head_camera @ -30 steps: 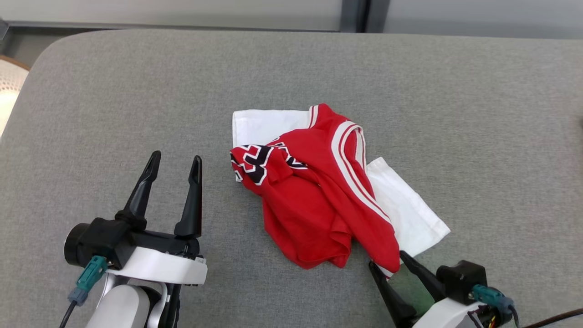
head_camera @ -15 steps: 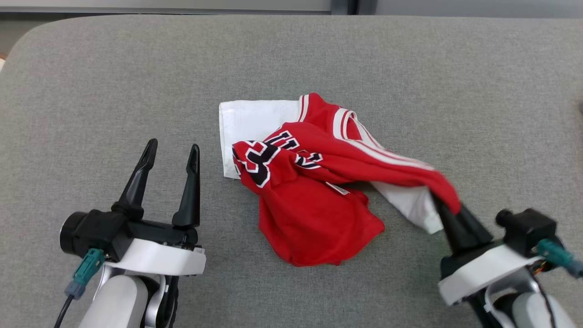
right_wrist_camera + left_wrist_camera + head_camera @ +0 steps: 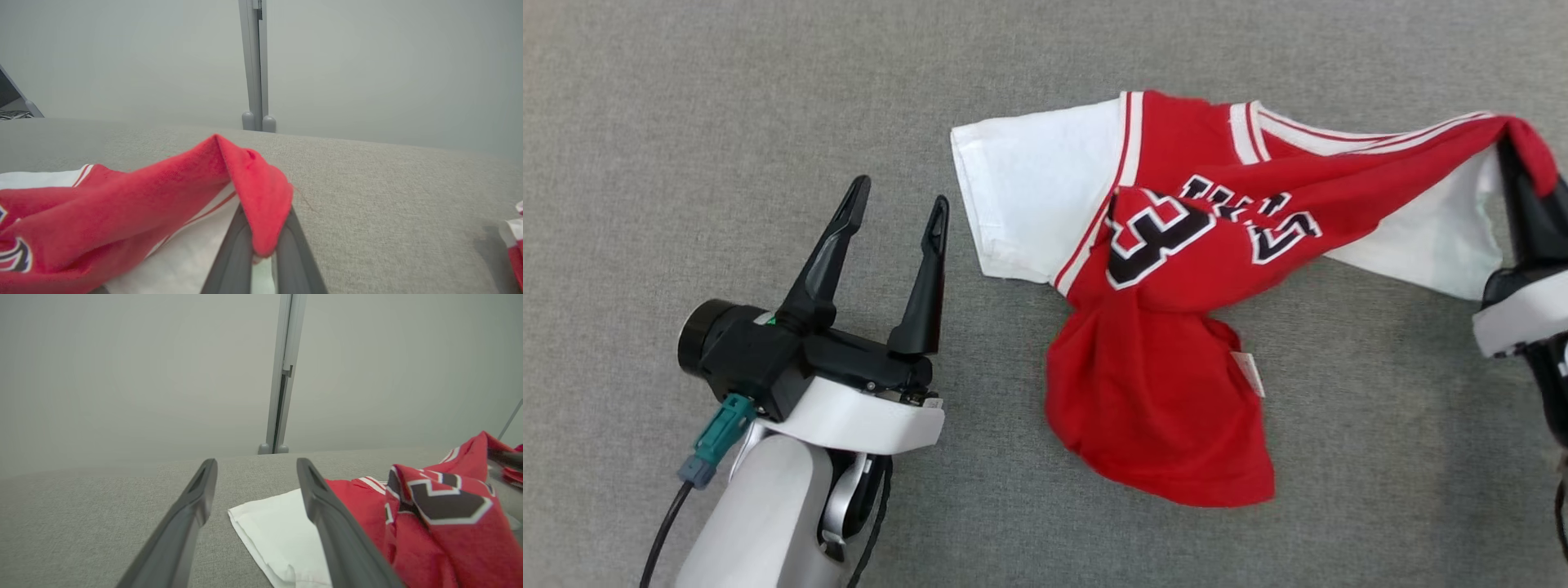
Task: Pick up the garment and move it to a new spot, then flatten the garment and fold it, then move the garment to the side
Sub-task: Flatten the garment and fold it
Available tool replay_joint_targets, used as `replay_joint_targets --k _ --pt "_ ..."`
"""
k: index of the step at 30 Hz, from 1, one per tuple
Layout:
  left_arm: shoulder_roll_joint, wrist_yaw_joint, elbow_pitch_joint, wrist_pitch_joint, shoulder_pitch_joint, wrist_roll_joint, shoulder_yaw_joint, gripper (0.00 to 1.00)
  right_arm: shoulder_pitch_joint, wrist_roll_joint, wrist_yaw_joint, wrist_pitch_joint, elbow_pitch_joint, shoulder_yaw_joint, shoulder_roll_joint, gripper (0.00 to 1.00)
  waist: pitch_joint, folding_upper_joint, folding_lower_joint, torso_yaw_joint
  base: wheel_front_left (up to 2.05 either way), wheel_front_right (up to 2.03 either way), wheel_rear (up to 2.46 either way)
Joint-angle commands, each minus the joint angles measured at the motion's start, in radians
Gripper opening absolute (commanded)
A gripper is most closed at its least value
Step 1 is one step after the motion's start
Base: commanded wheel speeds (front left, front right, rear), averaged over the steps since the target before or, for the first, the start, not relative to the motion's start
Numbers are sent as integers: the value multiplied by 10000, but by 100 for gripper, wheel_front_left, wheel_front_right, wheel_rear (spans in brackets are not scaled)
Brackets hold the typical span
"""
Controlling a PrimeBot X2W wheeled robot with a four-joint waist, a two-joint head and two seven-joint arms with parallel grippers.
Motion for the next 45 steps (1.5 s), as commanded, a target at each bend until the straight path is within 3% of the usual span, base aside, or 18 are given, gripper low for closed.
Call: replay_joint_targets --k 1,4,5,6,13,19,33,45 --pt "-5 -88 23 -40 -251 86 31 100 -402 65 -5 -96 300 -65 -188 0 444 0 0 299 0 0 0" --pt "-161 -271 116 -41 -489 207 30 100 -1174 279 -7 -399 1095 -28 -493 0 706 0 0 431 0 0 0" --pt "-191 -320 157 -41 -554 243 46 100 -1380 268 -7 -577 1341 60 -625 47 753 0 0 448 0 0 0" --pt "-204 -367 196 -41 -596 275 71 100 -1587 358 -7 -790 1569 123 -656 100 788 0 0 450 0 0 0" --pt "-322 -553 408 -41 -542 479 414 100 -1978 250 -7 -2325 2549 227 -685 100 676 0 0 189 0 0 0" --pt "-300 -540 537 -42 -48 577 918 100 -600 -250 -7 -3159 1521 -31 -259 100 14 0 0 -352 0 0 0" --pt "-220 -454 742 -30 1220 662 1329 100 2866 -850 -7 -2106 -1344 -664 1174 100 -1458 0 0 -1133 0 0 0" --pt "-211 -356 758 -30 1740 575 1332 100 3635 -957 -5 -1538 -2235 -832 1614 100 -1788 0 0 -1192 0 0 0"
